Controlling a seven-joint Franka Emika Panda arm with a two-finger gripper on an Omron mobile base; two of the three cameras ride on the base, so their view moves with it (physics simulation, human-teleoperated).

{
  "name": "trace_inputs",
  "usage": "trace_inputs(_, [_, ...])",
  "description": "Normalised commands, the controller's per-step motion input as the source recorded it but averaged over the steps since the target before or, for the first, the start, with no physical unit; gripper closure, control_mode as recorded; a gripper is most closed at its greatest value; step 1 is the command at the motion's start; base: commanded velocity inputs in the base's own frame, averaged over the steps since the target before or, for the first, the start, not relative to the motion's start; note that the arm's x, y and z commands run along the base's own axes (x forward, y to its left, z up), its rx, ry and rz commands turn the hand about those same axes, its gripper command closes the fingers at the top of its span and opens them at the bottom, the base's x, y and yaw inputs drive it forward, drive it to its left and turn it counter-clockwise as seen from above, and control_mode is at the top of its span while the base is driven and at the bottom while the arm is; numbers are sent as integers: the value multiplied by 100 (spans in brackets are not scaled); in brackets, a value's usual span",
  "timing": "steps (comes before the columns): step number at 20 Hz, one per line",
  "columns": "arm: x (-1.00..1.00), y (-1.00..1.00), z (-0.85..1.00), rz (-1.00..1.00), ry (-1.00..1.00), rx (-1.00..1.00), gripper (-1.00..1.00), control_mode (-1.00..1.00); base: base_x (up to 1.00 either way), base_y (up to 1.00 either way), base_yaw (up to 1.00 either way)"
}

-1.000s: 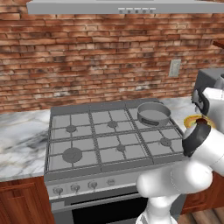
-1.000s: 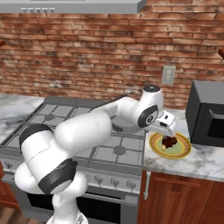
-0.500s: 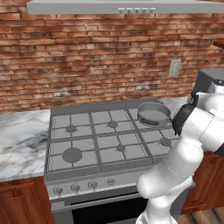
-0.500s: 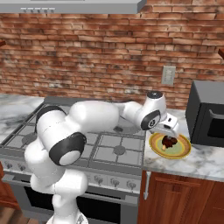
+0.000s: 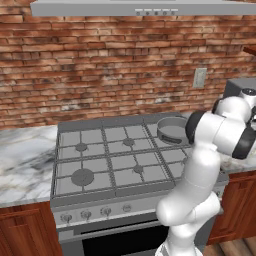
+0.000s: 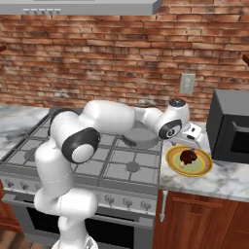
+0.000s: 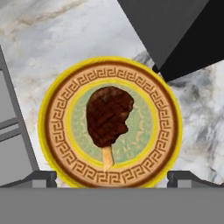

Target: Retrieve the frozen meat and place it in the pot on a burner. Then turn the burner on.

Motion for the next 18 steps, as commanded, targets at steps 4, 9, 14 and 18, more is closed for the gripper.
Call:
trace_inputs(4, [15, -4, -24, 0, 0, 2, -100, -100, 0, 0, 0])
trace_inputs(9, [13, -4, -24, 0, 0, 2, -100, -100, 0, 0, 0])
trace_inputs(14, [11, -1, -26, 0, 0, 2, -100, -100, 0, 0, 0])
trace_inputs(18, [11, 0, -30, 0, 0, 2, -100, -100, 0, 0, 0])
